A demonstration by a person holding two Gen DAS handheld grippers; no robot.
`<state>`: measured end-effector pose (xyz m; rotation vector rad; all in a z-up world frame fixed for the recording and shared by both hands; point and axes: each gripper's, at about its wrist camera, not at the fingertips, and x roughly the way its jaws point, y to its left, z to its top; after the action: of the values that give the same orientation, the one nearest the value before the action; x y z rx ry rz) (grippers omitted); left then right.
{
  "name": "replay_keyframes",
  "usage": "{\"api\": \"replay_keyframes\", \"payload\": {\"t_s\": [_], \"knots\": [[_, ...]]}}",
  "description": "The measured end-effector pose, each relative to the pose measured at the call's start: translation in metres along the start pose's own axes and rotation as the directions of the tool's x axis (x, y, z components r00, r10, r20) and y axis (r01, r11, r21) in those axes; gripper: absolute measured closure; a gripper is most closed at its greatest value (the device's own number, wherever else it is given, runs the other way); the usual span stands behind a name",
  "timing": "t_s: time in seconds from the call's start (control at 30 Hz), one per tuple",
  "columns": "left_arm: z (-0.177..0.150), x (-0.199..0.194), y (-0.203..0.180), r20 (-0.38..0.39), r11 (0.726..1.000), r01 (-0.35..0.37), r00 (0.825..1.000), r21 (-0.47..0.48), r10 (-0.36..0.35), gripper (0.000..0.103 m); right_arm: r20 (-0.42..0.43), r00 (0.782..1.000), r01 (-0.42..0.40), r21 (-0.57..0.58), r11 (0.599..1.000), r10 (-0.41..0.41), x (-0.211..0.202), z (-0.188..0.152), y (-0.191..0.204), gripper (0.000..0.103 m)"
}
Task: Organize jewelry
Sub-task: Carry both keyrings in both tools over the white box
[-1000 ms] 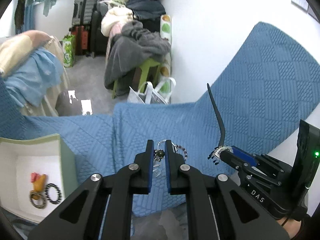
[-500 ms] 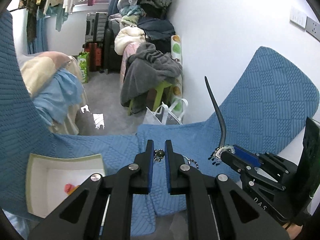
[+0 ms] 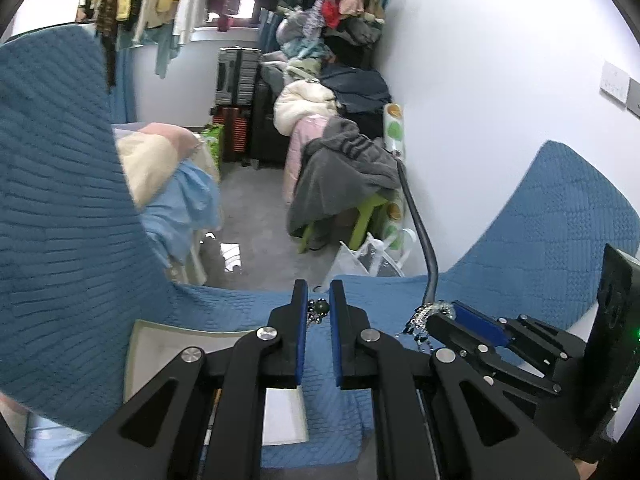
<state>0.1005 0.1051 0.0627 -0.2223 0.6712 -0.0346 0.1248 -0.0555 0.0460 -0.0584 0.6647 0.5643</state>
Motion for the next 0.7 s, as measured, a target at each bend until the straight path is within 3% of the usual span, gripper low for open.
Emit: {"api": "replay_keyframes", "payload": {"t_s": [0.2,0.23,0.5,0.7], "knots": [[-0.008,-0.008,0.033,-0.010,0.999,-0.034,0.999,-0.029,0.033,0.093,-0.032,0.999,-0.044,-0.029,0.999,0.043,0.020,-0.005,0.035,0.086],[-0.009,-0.008,0.037,-0.013,0.999,-0.035,0.999,-0.033,0.035,0.103,-0.038,0.998,-0.047,-0.033,0.998,0.046,0.022,-0.007,0.040,0.086],[-0.035,0.007,0.072,-0.075,0.996,-0.049,0.996,-0.076,0.044,0.103,-0.137,0.989,-0.070,-0.054,0.996,0.062,0.060,-0.036,0.067,0.085],[-0.066,0.028,0.098,-0.155,0.990,-0.054,0.987,-0.132,0.033,0.103,-0.244,0.968,-0.079,-0.069,0.995,0.060,0.097,-0.069,0.080,0.085]]}}
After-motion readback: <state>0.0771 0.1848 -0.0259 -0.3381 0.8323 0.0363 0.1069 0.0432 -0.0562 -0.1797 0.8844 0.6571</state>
